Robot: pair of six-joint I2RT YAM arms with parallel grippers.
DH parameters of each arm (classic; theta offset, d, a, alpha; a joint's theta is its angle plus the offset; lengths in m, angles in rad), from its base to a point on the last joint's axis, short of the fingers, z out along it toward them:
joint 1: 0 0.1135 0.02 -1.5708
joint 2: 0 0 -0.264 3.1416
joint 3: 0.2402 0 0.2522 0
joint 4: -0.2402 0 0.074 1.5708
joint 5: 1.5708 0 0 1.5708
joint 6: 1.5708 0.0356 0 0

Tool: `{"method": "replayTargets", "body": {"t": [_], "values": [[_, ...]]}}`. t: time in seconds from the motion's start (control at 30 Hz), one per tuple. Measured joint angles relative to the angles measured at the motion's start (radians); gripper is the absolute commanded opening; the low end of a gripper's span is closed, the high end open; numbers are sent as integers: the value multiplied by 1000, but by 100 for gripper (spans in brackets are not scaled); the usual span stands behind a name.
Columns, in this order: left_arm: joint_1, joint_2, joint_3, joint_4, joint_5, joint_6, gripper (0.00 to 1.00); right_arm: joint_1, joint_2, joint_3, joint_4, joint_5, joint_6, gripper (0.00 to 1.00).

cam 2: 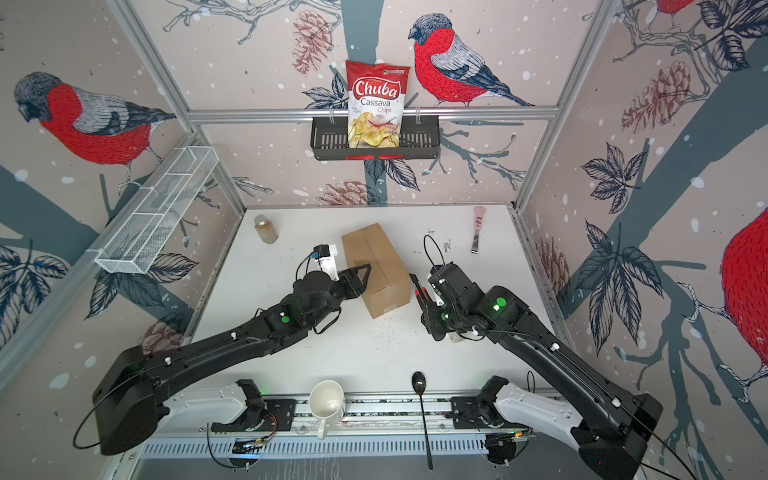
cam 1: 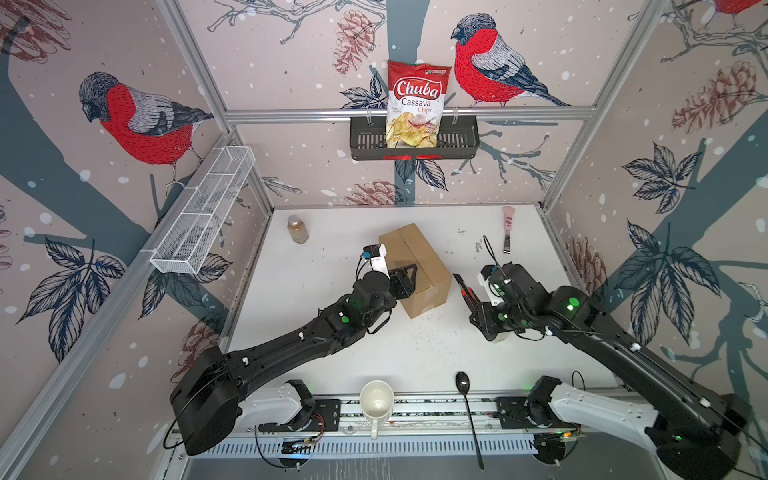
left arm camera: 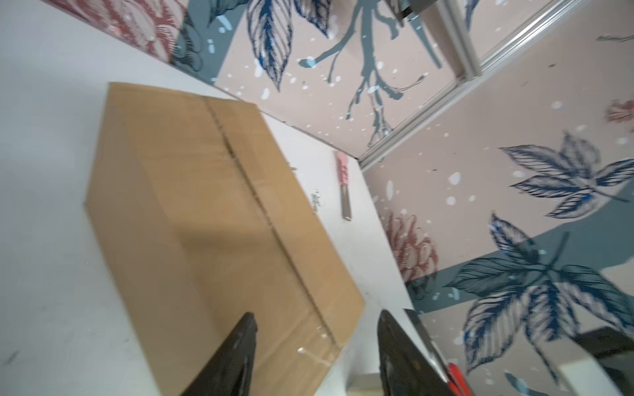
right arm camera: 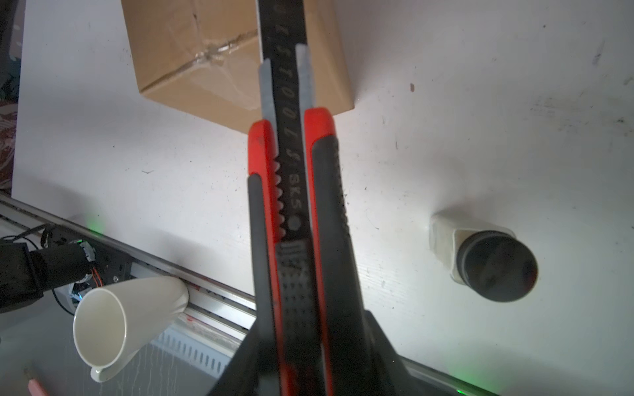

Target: Unpack the express box

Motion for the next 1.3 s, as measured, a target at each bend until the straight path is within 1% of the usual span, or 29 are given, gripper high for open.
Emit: {"method": "replayTargets", "body": {"t": [0.07,0.23,0.43,0.6,0.93,1.3], "values": [[-27,-7,-20,-36,-60,0,46,17,-20,-26,4,-3,24,2],[-71,-24,-63,-96,-175,-27,43,42,-36,-82,16,-16,52,2],[-93,-29,-69,-122,-240,-53,39,59,-37,-116,65,-25,72,2],[-97,-16,-82,-123,-257,-73,39,73,-10,-116,89,-26,74,2],[-98,27,-109,-106,-251,-90,37,89,36,-82,109,-20,74,2],[-98,46,-112,-76,-242,-97,36,90,48,-74,109,-16,71,2]]}}
